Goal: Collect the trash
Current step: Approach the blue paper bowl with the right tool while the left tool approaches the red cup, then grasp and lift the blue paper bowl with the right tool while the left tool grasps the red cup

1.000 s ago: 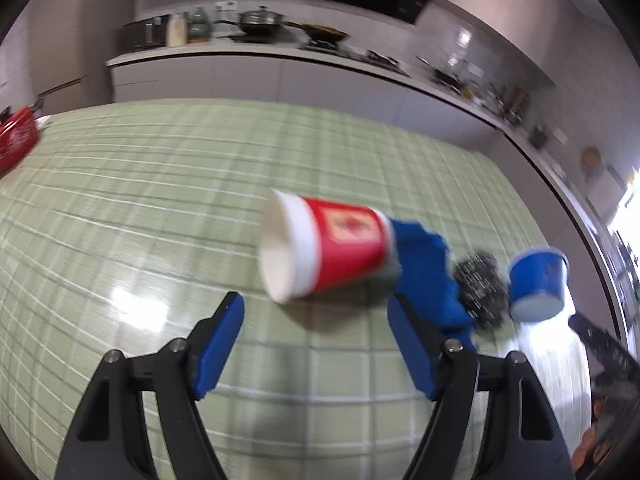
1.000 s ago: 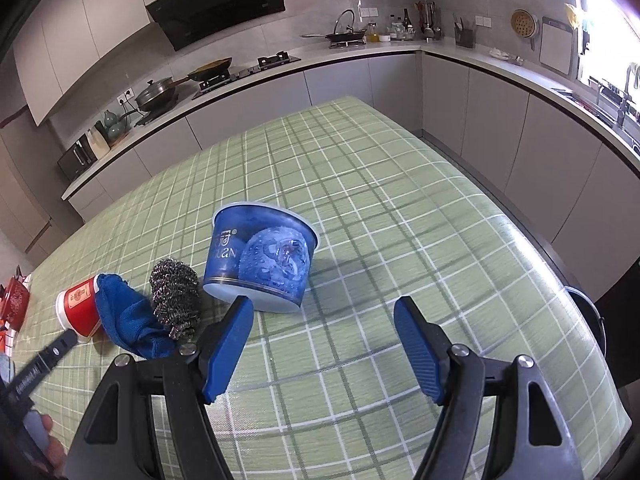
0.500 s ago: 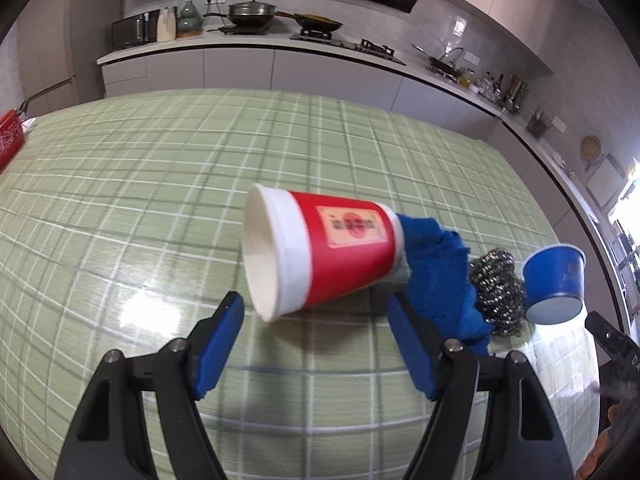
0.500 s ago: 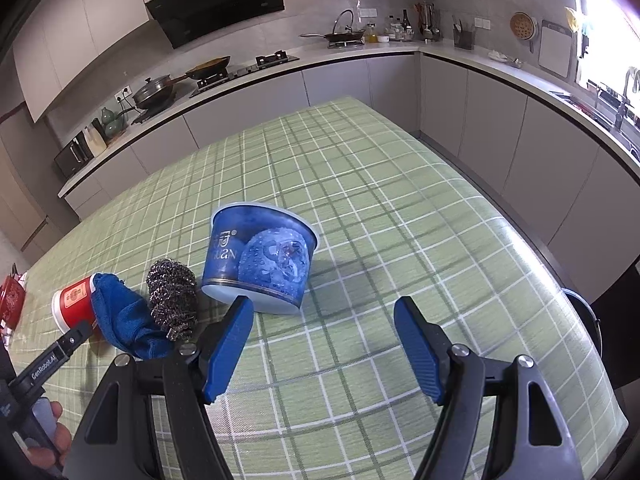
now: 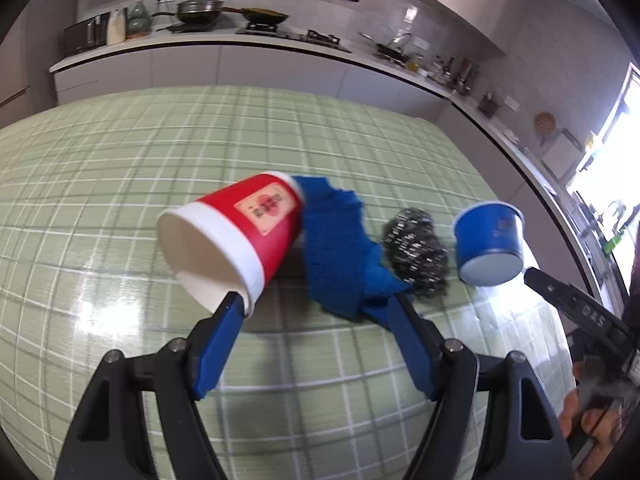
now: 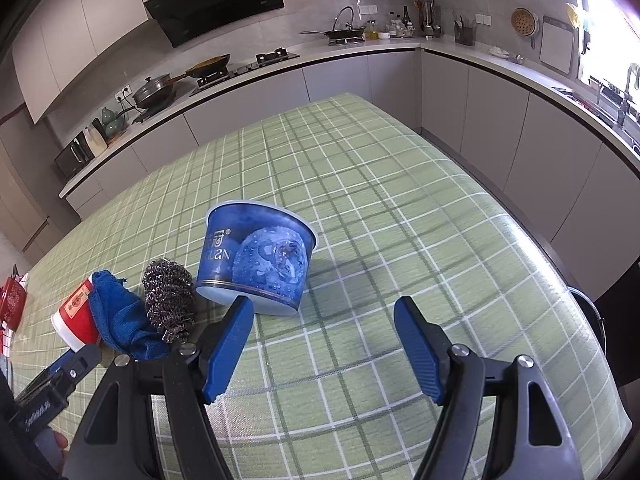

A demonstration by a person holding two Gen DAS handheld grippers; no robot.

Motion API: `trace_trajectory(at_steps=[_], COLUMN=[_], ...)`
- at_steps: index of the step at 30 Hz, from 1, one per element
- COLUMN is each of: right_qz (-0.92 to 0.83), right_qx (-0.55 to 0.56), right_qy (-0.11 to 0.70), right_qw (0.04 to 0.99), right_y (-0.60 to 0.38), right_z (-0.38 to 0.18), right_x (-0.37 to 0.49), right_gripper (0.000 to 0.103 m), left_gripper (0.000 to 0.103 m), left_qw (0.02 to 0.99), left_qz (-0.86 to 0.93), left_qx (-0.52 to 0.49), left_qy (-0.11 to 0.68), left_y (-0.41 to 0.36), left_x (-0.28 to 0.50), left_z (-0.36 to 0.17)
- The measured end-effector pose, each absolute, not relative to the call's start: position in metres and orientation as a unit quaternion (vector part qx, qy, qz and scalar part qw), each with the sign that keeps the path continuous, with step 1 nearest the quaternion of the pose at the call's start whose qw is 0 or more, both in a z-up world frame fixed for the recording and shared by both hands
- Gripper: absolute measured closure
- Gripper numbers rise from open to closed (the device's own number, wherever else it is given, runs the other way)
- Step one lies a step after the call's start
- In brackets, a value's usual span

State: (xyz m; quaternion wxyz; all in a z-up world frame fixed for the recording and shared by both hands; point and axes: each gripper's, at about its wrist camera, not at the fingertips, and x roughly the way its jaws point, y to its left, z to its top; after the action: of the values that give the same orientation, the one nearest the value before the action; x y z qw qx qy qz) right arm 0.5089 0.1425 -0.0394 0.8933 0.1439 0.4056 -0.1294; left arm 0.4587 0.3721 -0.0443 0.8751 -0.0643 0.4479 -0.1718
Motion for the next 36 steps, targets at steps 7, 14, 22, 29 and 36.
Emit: trace_trajectory(at_steps=[7,14,22,29,36], right_qz=[-0.129,-0.128,-0.136,-0.142,-0.133], right_qx=[0.145,0.153,0.148,0.153,0.153], right_qy=[0.403,0.403,0.400,0.398,0.394], right_qw=[0.894,0.893,0.894,0.893,0.897], right_y=[0.142,0.141,0.143,0.137,0.137], right_z=[-0.040,-0.041,-0.036,-0.036,-0.034], right_x=[0.509,0.510,0.506,0.501,0.501], right_gripper=[0.028,0.028,0.028,0.028,0.028], left_gripper=[0.027,0.027,0.027,0.027,0.027], left_qw=[0.883,0.891,0.884,0.873,0.872], left_qz=[-0.165,-0.118,-0.159,-0.207,-0.193], left_qx=[-0.066,-0.060,-0.048,-0.043,-0.030], left_qy=[0.433,0.435,0.438,0.439,0.449], left_y=[0.385,0.405,0.362,0.336,0.341], left_x=[0.451,0.455,0.453,0.450,0.434], left_z=[-0.027,-0.032,-0.049,-0.042,-0.027])
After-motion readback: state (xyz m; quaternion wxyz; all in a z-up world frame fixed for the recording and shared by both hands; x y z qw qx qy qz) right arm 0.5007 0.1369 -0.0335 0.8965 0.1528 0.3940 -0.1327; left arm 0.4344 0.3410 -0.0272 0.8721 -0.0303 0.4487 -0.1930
